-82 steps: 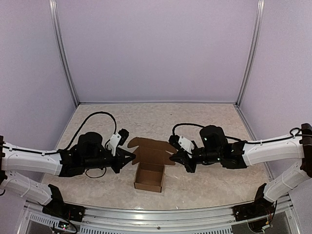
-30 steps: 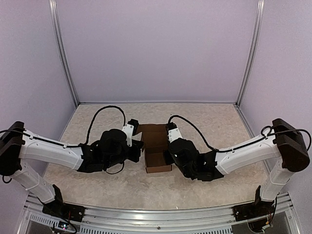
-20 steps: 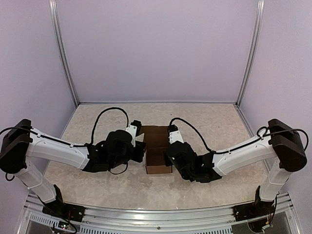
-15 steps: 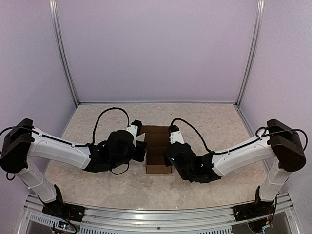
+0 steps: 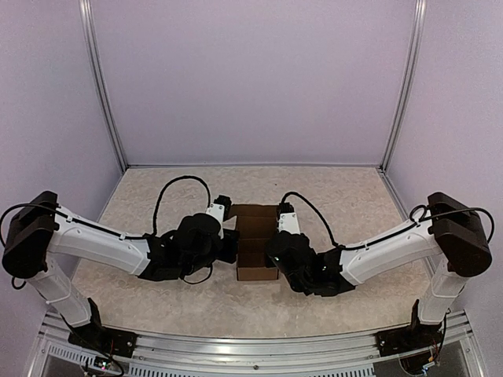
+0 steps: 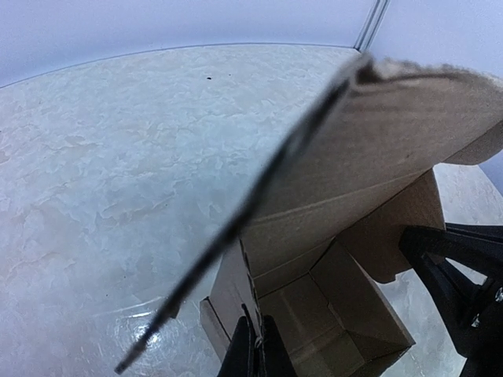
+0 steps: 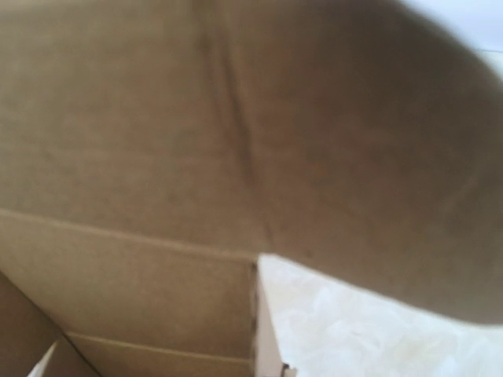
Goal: Fold the paper box
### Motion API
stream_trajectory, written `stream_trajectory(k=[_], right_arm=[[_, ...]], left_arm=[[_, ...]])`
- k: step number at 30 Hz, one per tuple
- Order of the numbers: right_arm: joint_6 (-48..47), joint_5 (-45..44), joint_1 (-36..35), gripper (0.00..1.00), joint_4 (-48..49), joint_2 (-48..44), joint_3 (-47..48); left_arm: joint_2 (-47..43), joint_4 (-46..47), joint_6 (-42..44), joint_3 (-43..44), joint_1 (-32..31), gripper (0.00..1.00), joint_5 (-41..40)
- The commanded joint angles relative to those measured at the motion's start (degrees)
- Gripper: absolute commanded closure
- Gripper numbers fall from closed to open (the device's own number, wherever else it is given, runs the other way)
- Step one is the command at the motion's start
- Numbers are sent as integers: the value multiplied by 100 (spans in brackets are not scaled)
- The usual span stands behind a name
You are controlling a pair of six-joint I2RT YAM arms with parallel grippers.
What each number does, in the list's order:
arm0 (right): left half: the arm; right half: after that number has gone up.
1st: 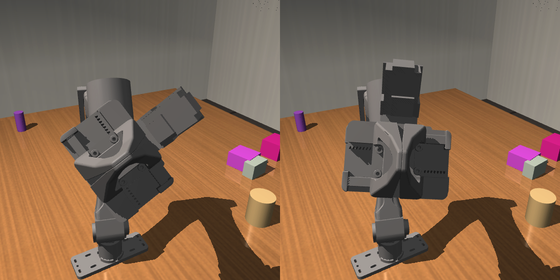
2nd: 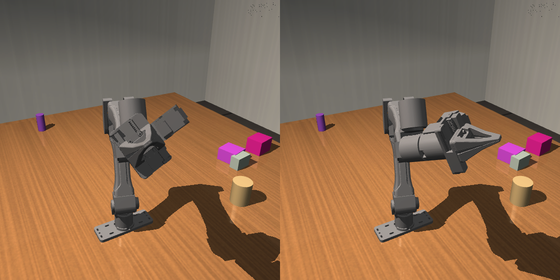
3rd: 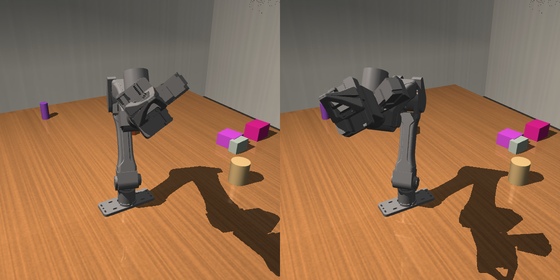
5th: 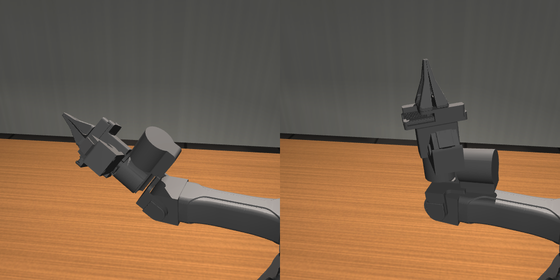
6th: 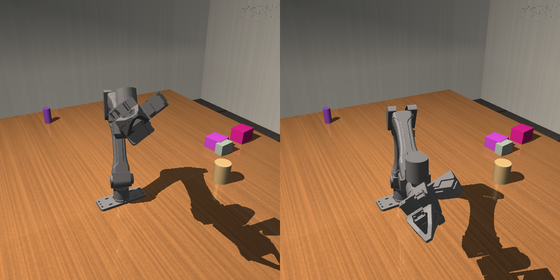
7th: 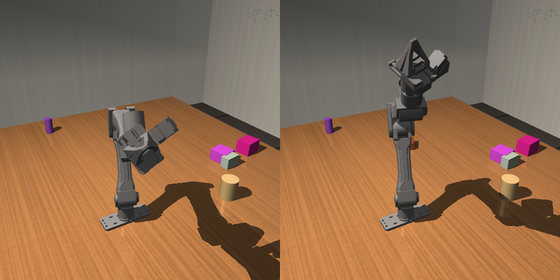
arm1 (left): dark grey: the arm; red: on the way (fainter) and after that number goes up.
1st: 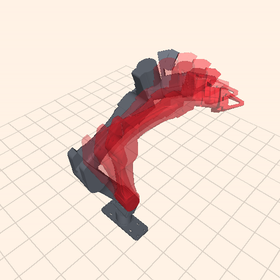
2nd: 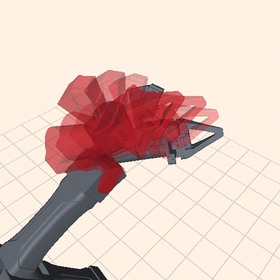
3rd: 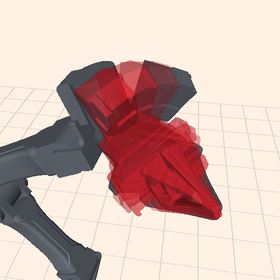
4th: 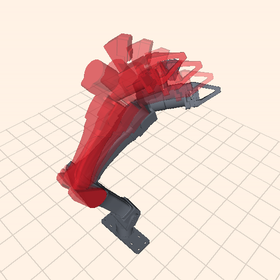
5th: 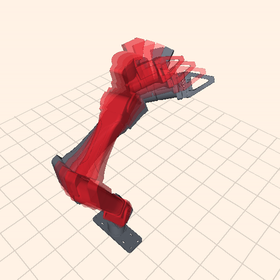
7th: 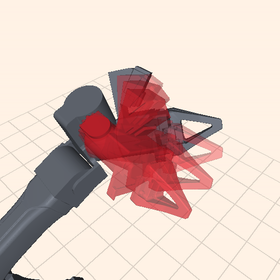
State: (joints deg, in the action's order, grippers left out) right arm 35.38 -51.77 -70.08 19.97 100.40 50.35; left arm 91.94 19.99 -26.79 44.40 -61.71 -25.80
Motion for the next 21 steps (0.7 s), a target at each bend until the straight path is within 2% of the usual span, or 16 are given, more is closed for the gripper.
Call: stream_trajectory(k=[1, 11, 21], right_arm=[[262, 340, -196, 100, 113, 116, 88], [443, 423, -256, 100, 251, 281, -205], [566, 313, -386, 100, 195, 300, -433]], left_arm=[[177, -92, -133, -8, -220, 100, 418], [348, 689, -201, -475, -399, 100, 428], [619, 1003, -223, -520, -596, 100, 273]])
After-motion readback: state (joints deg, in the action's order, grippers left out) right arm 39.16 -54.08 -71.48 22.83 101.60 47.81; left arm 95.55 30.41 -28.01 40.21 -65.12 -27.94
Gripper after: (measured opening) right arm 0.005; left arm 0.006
